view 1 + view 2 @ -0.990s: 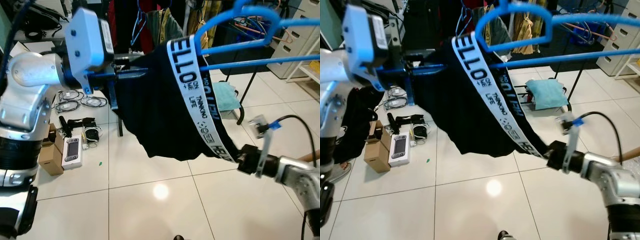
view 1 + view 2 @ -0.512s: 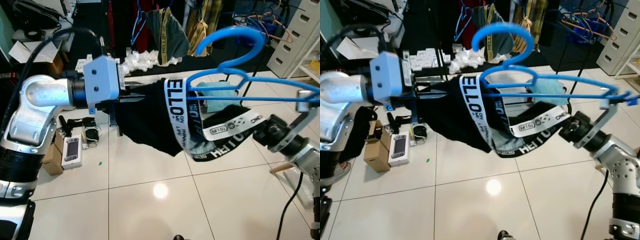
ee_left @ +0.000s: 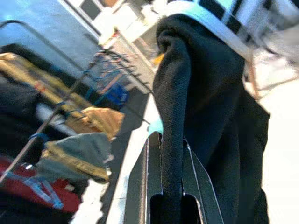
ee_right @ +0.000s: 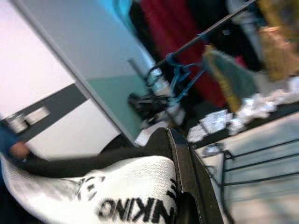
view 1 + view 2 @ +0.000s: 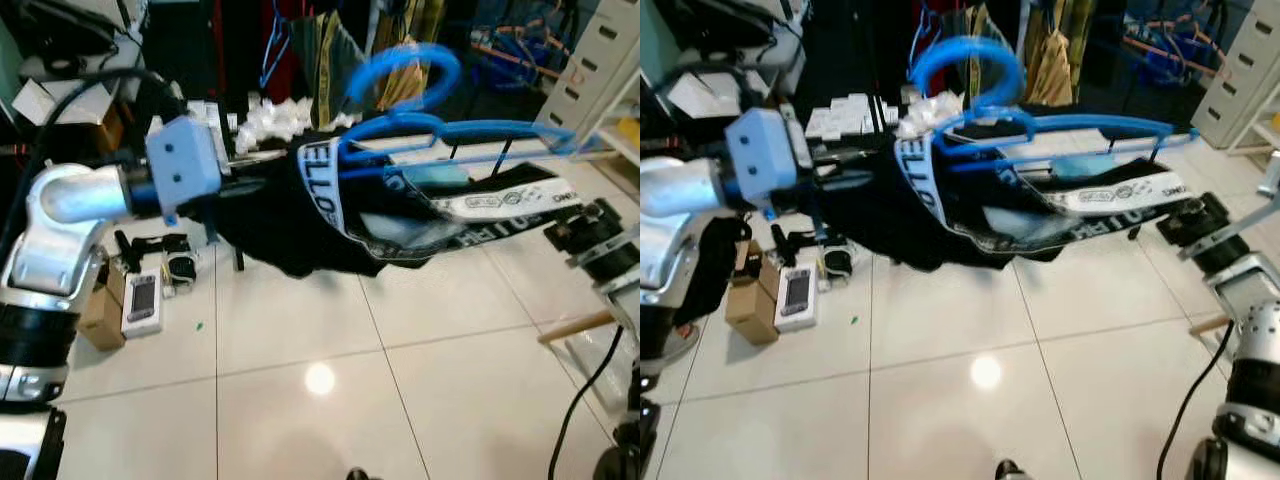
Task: Hang hanger
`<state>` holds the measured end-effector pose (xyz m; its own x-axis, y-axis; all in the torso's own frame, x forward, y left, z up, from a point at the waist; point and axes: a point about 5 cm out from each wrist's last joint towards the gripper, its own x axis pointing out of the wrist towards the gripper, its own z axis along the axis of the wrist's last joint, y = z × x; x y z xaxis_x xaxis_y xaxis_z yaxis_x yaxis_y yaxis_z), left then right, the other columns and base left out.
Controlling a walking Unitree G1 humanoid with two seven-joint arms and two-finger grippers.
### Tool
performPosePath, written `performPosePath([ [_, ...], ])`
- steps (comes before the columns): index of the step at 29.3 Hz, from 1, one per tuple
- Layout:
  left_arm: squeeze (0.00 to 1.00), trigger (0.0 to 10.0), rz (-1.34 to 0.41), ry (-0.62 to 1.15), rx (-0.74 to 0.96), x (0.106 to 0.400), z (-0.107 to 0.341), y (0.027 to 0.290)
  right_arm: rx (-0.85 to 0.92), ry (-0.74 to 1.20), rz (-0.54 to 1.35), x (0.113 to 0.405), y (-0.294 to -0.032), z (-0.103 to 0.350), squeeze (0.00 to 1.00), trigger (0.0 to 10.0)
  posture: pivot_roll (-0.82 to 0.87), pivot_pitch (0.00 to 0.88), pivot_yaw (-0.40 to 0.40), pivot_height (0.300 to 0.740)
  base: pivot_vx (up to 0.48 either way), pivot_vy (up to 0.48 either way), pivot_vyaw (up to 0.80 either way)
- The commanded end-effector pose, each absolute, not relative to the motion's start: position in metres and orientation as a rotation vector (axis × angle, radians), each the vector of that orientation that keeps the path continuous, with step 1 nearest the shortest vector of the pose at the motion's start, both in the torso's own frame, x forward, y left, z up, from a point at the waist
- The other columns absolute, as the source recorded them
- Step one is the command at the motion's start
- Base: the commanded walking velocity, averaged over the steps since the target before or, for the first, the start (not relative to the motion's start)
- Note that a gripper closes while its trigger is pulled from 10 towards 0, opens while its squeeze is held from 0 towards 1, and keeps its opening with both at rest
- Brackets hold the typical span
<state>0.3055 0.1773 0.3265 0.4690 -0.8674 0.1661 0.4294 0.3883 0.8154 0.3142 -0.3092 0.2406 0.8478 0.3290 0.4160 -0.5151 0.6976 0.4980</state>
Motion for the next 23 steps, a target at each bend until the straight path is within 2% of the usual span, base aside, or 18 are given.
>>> performPosePath([
  [1,0.0,10.0,-0.889,-0.689,0.762,0.301,0.329,0.184,0.64,-0.306,0.421,0.314,-0.317,0.239,0.0,0.0,-0.02,0.119,-0.011,0.74,0.0,0.0,0.0],
  [5,0.0,10.0,-0.917,-0.696,0.761,0.297,0.325,0.182,0.645,-0.293,0.392,0.317,-0.32,0.236,0.0,0.0,-0.02,0.121,-0.012,0.74,0.0,0.0,0.0],
  [7,0.0,10.0,-0.979,-0.628,0.83,0.295,0.307,0.175,0.642,-0.266,0.329,0.322,-0.322,0.232,0.0,0.0,-0.01,0.125,-0.012,0.74,0.0,0.0,0.0],
  [16,0.0,10.0,-1.056,-0.563,0.941,0.294,0.283,0.162,0.64,-0.266,0.326,0.326,-0.319,0.234,0.0,0.0,-0.01,0.128,-0.01,0.74,0.0,0.0,0.0],
  [23,0.0,10.0,-1.026,-0.504,1.016,0.302,0.27,0.161,0.639,-0.279,0.336,0.326,-0.32,0.238,0.0,0.0,-0.02,0.131,-0.006,0.74,0.0,0.0,0.0],
])
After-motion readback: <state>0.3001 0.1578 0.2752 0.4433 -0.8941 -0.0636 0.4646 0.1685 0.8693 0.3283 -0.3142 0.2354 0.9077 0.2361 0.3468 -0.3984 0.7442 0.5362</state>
